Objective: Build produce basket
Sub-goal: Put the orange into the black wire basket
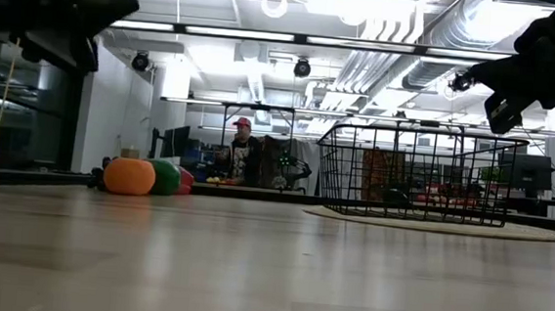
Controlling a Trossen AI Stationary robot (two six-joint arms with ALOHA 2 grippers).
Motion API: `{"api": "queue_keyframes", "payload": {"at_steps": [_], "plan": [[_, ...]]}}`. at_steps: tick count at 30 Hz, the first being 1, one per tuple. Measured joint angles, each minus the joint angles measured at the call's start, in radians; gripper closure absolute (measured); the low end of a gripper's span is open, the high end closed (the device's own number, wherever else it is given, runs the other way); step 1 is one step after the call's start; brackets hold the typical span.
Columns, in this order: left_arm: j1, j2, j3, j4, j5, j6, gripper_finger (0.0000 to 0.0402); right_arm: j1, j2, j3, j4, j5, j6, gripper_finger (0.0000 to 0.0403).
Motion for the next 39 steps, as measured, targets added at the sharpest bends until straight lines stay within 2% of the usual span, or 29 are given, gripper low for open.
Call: {"api": "queue_keyframes", "payload": {"at_steps": [3,5,13,17,20,24,33,36,39], "plan": [[0.017,0.056,0.088,-0.024,-0.076,-0.002,0.0376,0.000,0.000,0.000,0.000,0.000,0.000,0.0403],[0.035,0.125,0.185,-0.134,-0.083,0.001,0.0353,0.000,0.000,0.000,0.000,0.000,0.000,0.0403],[0.159,0.432,0.674,-0.906,-0.079,-0.034,0.0205,0.000,0.000,0.000,0.000,0.000,0.000,0.0403],[0.224,0.568,0.829,-1.166,-0.046,-0.061,0.0145,0.000,0.000,0.000,0.000,0.000,0.000,0.0403],[0.263,0.658,0.891,-1.230,-0.012,-0.061,0.0116,0.000,0.000,0.000,0.000,0.000,0.000,0.0403],[0.324,0.756,0.933,-1.261,0.045,-0.046,0.0097,0.000,0.000,0.000,0.000,0.000,0.000,0.0403],[0.545,1.044,0.951,-1.394,0.126,-0.115,0.0095,0.000,0.000,0.000,0.000,0.000,0.000,0.0403],[0.585,1.134,0.951,-1.387,0.182,-0.117,0.0096,0.000,0.000,0.000,0.000,0.000,0.000,0.0403],[0.602,1.223,0.951,-1.386,0.192,-0.117,0.0096,0.000,0.000,0.000,0.000,0.000,0.000,0.0403]]}}
